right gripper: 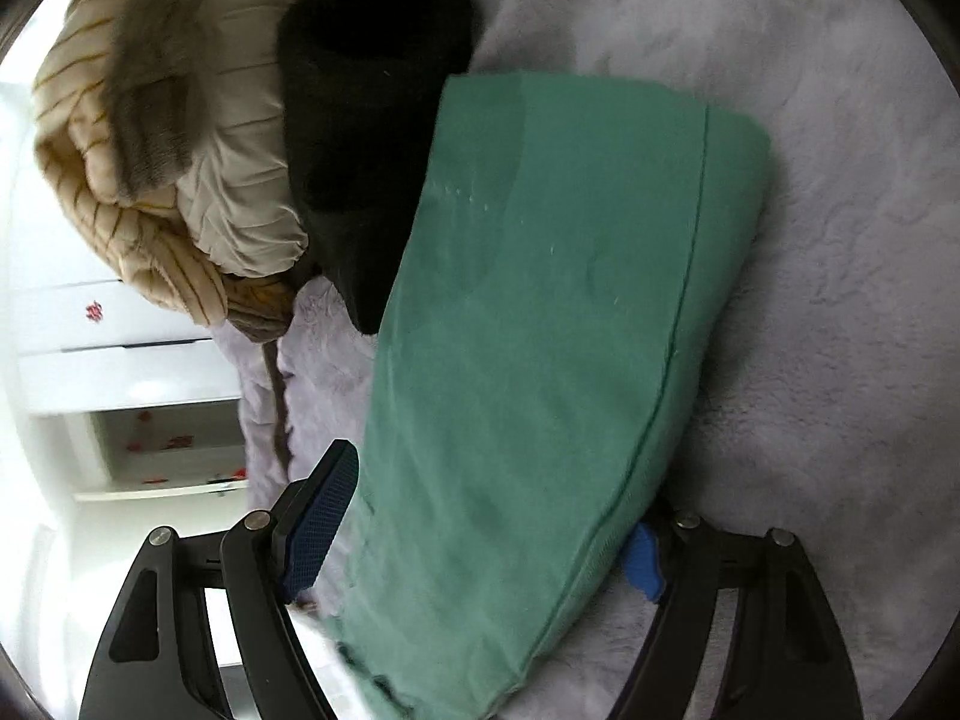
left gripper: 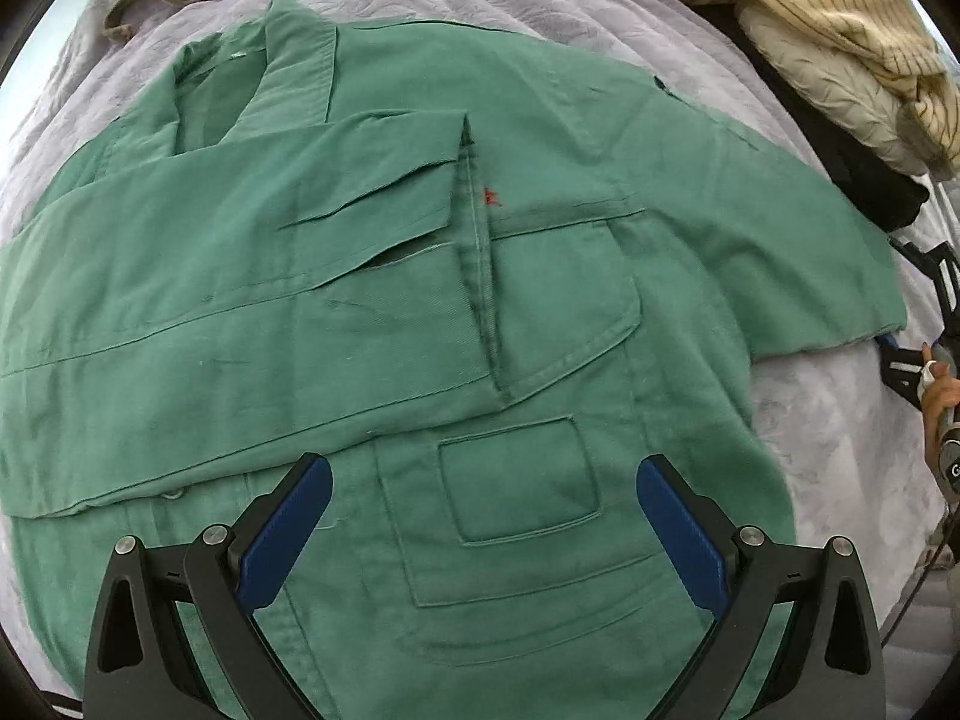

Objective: Fold large clothes

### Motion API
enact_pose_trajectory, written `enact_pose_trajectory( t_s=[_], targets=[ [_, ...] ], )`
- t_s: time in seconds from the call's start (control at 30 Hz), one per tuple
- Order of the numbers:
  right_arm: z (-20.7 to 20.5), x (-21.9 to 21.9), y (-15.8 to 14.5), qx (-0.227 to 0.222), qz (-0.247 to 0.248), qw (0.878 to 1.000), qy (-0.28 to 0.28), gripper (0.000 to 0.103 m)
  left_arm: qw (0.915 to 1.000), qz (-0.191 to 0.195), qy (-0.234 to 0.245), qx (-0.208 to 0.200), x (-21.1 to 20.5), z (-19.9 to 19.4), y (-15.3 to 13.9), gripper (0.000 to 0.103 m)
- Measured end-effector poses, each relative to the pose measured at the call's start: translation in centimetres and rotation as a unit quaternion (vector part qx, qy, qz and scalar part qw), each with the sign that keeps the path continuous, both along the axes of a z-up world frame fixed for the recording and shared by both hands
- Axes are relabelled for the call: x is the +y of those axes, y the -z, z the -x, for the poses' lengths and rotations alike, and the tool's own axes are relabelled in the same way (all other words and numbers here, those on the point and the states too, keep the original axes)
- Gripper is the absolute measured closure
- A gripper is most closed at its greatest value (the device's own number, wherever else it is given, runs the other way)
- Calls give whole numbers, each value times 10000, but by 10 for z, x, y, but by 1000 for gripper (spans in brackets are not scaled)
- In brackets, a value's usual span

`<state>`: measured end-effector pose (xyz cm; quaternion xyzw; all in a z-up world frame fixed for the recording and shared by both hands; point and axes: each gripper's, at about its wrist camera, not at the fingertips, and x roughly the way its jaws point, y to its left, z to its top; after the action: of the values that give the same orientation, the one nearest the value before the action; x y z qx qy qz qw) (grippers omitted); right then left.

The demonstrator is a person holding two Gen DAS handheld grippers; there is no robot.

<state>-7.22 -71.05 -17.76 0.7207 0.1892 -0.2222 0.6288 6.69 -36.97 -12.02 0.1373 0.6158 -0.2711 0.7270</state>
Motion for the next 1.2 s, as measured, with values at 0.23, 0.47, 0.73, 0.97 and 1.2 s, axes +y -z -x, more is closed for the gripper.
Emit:
enact_pose_trajectory(
  t_s=[0.23,0.47,0.73,0.97,1.2],
  targets=[
    [-15,6,-21,-524,251,9976,-367,100,9997,198,-115,127,26,-11,-1,1],
    [-80,58,-105,-1277,1162,9708,-1667,100,9990,430,-133,-13,53,-12,-14,1],
    [-198,205,-184,-1401,2472,8888,-3597,99,9957,589,-641,-319,110,-42,-31,1],
    [-274,387,-135,-730,2531,8089,-5256,99,9883,417,-1204,-839,200,-81,-40,1],
    [-280,440,-50,664,1946,8160,-5402,88,9791,186,-1870,-777,274,-112,-18,1]
  ],
)
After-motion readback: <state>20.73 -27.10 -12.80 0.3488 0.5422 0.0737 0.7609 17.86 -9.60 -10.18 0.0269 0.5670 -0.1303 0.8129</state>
